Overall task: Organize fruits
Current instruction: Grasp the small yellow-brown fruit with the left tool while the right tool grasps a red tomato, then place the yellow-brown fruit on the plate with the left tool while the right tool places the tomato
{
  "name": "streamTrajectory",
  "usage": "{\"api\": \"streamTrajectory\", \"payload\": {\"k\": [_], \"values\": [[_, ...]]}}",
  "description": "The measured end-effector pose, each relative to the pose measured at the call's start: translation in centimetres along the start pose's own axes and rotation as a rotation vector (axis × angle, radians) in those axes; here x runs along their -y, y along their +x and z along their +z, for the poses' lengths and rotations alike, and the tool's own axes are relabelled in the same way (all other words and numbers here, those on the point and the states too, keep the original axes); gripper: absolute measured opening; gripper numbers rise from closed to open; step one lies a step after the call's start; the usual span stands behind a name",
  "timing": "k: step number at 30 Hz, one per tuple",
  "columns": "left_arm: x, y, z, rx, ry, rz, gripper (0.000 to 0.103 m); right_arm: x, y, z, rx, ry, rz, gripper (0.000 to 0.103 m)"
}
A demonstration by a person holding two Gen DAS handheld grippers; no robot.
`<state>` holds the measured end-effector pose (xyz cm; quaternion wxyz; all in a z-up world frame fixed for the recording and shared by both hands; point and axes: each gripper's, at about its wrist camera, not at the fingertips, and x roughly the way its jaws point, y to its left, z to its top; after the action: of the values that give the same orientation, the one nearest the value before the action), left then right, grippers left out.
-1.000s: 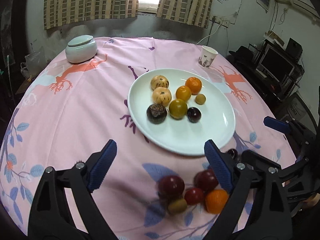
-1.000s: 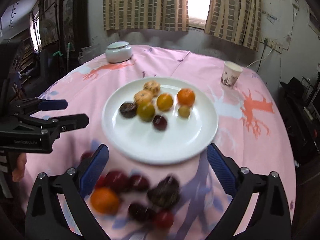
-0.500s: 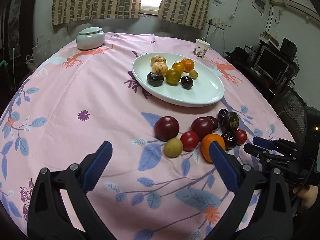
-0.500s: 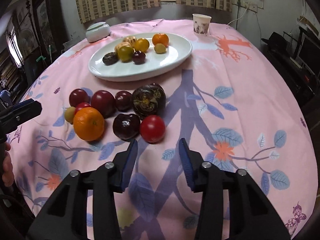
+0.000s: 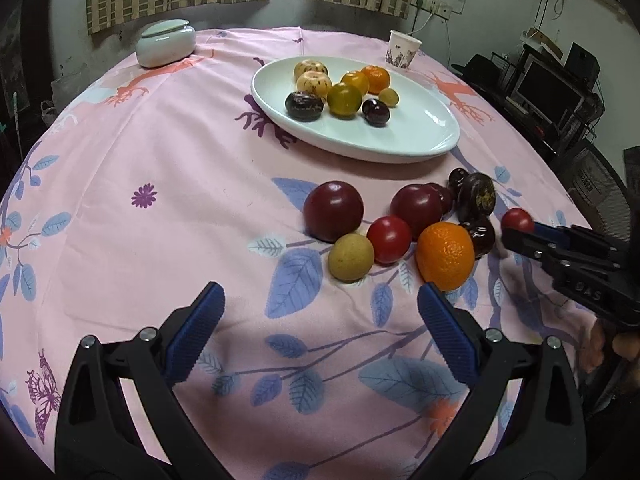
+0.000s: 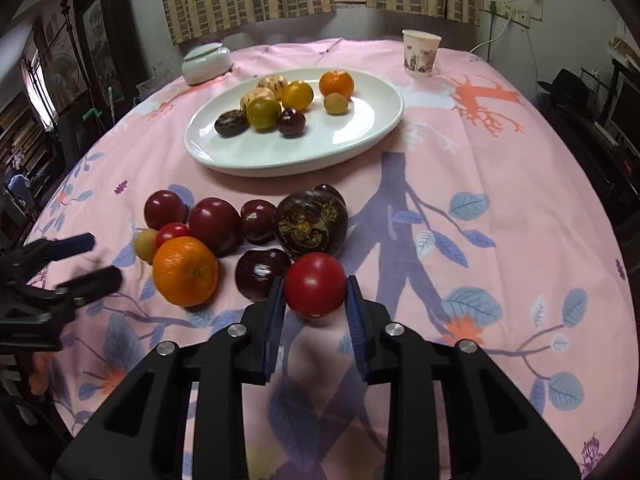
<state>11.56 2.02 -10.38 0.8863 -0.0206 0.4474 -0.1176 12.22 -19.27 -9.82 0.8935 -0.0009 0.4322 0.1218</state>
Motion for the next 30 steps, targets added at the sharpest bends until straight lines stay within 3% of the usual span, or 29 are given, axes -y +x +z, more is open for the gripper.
{"api": "streamTrajectory", "payload": {"k": [5,10,14,16,18,24,30], "values": [[-0.3,1.9,0.6,-0.028,-0.016,0.018,0.094,0.7,-0.7,-1.1,-0.009,0.031,0.023,0.031],[0.2,2.3,1.0,-0.022,0.0,-0.003,0.062,0.7,-1.2,-1.3,0.002,0.045,0.035,0.03],[0.4,2.5,1.4,-0.021,0.0,-0.015,0.053,0.2,-1.5,-1.1,0.011,0.035,0.046,0.03],[0.7,2.6,1.4,-0.021,0.002,-0.045,0.036,0.0,-1.4,-1.2,0.009,0.034,0.051,0.03],[1.1,2.6,1.4,-0.017,0.016,-0.058,0.028,-0.2,-1.2,-1.1,0.005,0.035,0.054,0.03],[0.4,1.7,1.5,0.008,-0.028,-0.093,0.027,-0.8,-1.6,-1.0,0.011,0.029,0.061,0.03],[1.2,0.1,2.4,0.041,-0.004,-0.103,0.027,-1.6,-1.7,-0.2,0.023,0.003,0.085,0.03]]}}
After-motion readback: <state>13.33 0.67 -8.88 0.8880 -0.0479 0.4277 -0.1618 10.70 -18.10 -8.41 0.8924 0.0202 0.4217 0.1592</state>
